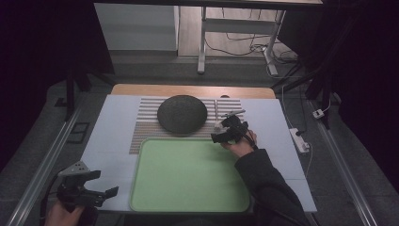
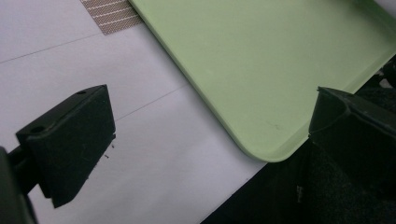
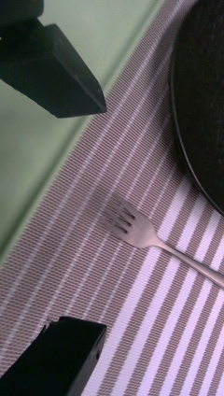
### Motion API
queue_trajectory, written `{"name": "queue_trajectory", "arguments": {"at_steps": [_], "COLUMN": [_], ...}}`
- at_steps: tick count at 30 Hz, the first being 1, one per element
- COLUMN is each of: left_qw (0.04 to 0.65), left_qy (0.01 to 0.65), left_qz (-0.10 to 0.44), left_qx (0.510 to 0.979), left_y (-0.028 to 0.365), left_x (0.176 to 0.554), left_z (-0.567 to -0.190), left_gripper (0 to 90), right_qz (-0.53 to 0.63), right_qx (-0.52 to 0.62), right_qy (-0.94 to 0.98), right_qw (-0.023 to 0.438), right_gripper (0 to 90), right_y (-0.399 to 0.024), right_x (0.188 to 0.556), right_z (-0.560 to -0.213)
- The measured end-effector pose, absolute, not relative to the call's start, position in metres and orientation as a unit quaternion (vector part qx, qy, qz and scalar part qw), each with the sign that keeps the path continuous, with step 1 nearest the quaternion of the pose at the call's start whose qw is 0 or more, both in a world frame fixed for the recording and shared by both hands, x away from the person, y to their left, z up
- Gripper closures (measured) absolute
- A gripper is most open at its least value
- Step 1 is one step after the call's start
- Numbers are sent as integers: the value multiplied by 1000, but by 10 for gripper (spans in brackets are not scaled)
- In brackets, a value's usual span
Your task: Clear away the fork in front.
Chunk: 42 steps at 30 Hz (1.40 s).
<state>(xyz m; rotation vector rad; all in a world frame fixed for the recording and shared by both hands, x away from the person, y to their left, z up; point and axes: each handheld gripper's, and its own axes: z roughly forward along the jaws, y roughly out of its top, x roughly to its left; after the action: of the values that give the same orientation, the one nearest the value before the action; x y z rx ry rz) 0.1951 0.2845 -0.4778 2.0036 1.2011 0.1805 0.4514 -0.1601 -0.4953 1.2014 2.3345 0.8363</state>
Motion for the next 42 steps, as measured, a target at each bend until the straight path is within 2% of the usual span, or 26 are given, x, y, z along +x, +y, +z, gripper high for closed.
{"name": "queue_trajectory", "arguments": {"at_steps": [10,13,15,16,17,18,20,25,26,34,38,39,42], "left_qw": [395,396,397,397,397,397,397,396,396,396,395,395,395], "left_qy": [474,474,474,474,474,474,474,474,473,473,473,473,473], "left_qz": [71,71,71,71,71,71,71,71,71,72,72,72,72], "left_qx": [784,783,783,783,783,783,783,783,784,784,784,784,784], "left_y": [286,287,287,287,287,287,287,287,286,286,286,286,286], "left_x": [194,194,194,194,194,194,194,194,194,194,194,194,194], "left_z": [-477,-477,-477,-477,-477,-477,-477,-477,-477,-477,-477,-477,-477], "left_gripper": [6,6,6,6,6,6,6,6,6,7,7,7,7], "right_qz": [282,278,276,276,273,273,270,263,261,245,240,237,240], "right_qx": [421,410,406,406,401,401,394,391,390,387,387,385,389], "right_qy": [839,843,846,846,849,849,853,857,858,861,860,860,860], "right_qw": [200,209,209,209,210,210,212,208,209,221,230,235,228], "right_gripper": [87,228,306,306,381,381,481,560,602,690,799,864,885], "right_y": [-146,-144,-143,-143,-142,-142,-141,-140,-140,-141,-146,-147,-149], "right_x": [475,478,478,478,478,478,479,479,480,478,477,476,476], "right_z": [-510,-513,-513,-513,-513,-513,-514,-516,-515,-513,-510,-509,-509]}}
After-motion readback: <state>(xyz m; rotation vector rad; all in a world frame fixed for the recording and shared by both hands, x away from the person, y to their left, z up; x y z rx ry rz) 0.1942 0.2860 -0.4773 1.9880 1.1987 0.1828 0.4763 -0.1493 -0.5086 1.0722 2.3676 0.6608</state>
